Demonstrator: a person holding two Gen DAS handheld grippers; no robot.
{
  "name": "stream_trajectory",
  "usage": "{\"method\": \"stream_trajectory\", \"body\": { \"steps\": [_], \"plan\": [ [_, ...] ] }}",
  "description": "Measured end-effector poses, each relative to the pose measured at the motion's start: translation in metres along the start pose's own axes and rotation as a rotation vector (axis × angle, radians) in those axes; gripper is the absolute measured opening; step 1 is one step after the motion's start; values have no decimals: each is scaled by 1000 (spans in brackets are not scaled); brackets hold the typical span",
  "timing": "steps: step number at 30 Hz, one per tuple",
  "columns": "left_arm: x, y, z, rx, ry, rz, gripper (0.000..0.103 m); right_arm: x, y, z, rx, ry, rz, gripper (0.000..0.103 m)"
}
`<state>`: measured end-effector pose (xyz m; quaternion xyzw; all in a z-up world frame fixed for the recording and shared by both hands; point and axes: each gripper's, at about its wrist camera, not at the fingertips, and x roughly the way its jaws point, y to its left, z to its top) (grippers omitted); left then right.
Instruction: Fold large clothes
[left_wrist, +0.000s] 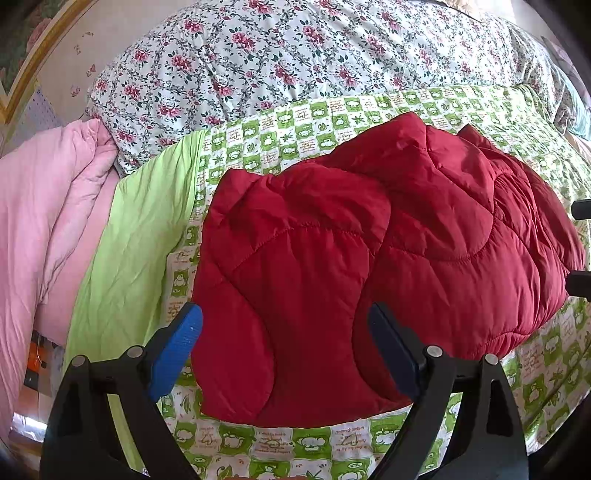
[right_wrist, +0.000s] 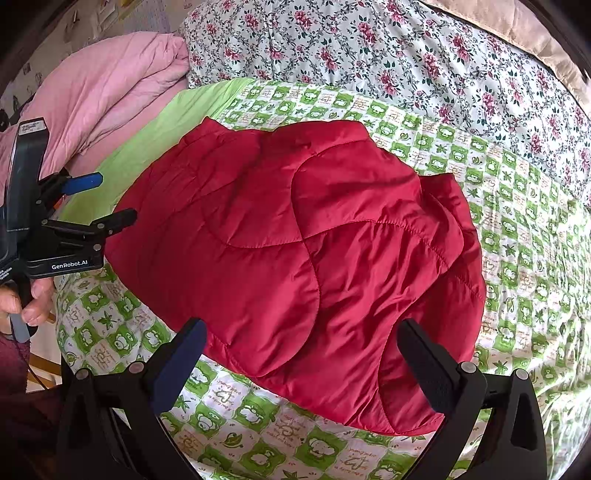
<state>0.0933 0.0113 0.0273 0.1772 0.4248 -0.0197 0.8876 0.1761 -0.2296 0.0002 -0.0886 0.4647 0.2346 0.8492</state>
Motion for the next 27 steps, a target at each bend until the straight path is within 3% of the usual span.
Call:
{"method": "stream_trajectory", "body": {
  "steps": [27],
  "plan": [
    [-4, -1, 1, 8, -17, 5, 92, -4, 3, 2, 0, -10, -3, 103]
  ]
}}
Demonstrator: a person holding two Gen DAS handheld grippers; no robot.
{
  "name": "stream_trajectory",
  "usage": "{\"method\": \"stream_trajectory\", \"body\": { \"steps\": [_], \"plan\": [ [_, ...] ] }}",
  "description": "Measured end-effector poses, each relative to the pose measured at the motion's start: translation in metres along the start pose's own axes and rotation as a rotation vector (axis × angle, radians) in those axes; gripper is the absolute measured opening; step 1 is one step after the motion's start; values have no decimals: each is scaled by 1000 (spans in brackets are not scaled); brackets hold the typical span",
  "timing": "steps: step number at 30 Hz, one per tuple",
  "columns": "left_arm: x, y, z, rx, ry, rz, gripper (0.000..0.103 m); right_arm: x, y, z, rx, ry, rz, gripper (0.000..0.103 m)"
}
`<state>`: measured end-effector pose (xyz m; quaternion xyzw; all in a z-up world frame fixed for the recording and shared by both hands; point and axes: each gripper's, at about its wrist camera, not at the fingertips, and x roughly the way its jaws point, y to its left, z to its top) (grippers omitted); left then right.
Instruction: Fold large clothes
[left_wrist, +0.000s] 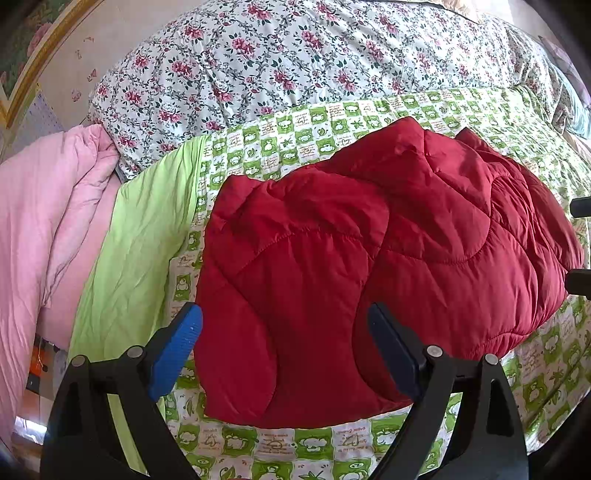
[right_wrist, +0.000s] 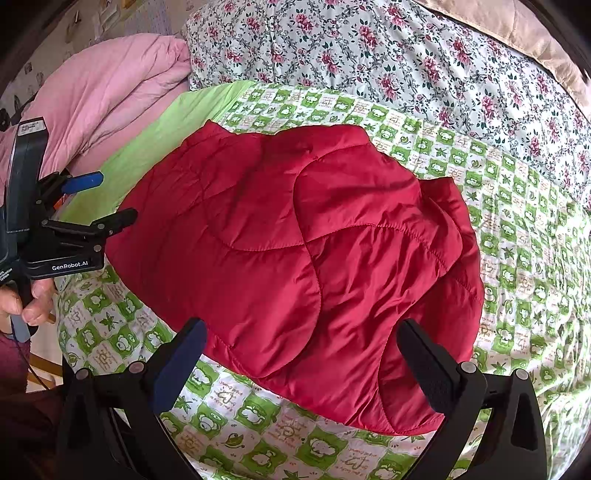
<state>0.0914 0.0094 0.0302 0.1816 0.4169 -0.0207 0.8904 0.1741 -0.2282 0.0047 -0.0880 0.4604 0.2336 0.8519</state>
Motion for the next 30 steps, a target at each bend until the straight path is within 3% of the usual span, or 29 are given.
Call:
{"method": "stream_trajectory", "body": {
  "steps": [30],
  "plan": [
    [-3, -4, 4, -4, -10, -9, 92, -7, -4, 4, 10, -24, -6, 103]
  ]
}}
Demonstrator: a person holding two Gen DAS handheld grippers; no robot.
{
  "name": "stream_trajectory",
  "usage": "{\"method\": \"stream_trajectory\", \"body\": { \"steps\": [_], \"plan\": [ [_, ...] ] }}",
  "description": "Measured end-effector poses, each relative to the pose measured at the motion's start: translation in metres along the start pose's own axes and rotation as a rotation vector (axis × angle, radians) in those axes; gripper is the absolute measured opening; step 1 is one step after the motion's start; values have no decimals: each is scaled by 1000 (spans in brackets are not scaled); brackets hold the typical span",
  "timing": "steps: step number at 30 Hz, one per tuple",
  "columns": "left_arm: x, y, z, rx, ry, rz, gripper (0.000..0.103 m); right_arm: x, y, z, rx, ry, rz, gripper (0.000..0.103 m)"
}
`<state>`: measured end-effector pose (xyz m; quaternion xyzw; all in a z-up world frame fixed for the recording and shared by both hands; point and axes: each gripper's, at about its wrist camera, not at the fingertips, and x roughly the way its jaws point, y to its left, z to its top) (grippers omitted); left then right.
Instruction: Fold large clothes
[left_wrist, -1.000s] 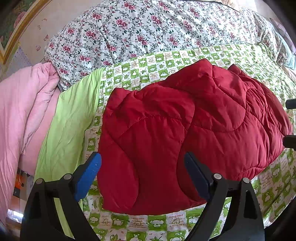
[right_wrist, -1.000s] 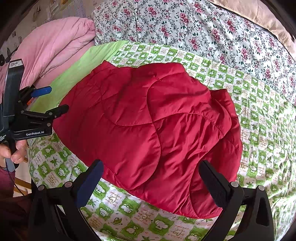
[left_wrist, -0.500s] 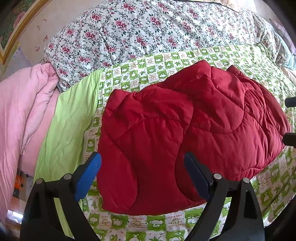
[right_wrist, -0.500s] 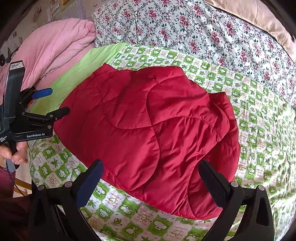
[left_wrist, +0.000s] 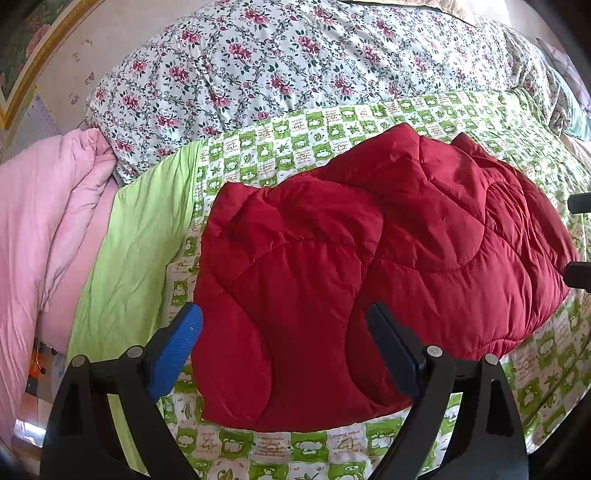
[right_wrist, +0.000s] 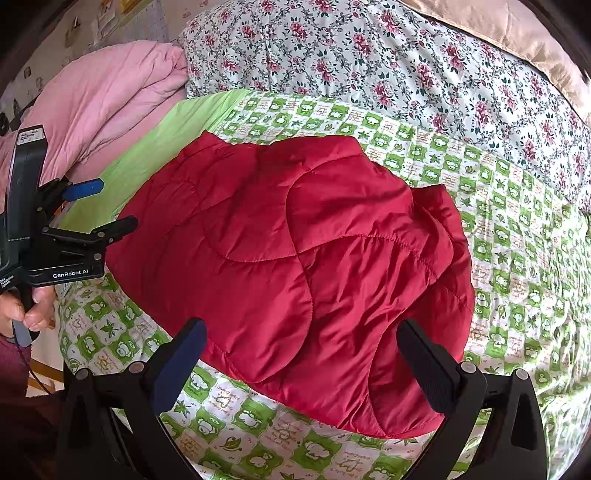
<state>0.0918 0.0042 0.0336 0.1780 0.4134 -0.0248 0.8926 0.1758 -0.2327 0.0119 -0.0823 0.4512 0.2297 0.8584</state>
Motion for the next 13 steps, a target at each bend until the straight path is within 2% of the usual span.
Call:
{"method": "stream_trajectory", "body": {
  "steps": [10, 13],
  "plan": [
    [2, 1, 2, -11, 1, -15, 92, 2, -3, 1, 13, -6, 0, 103],
    [4, 2, 2, -26, -2, -53, 92, 5, -6, 0, 25, -12, 7, 103]
  ]
}}
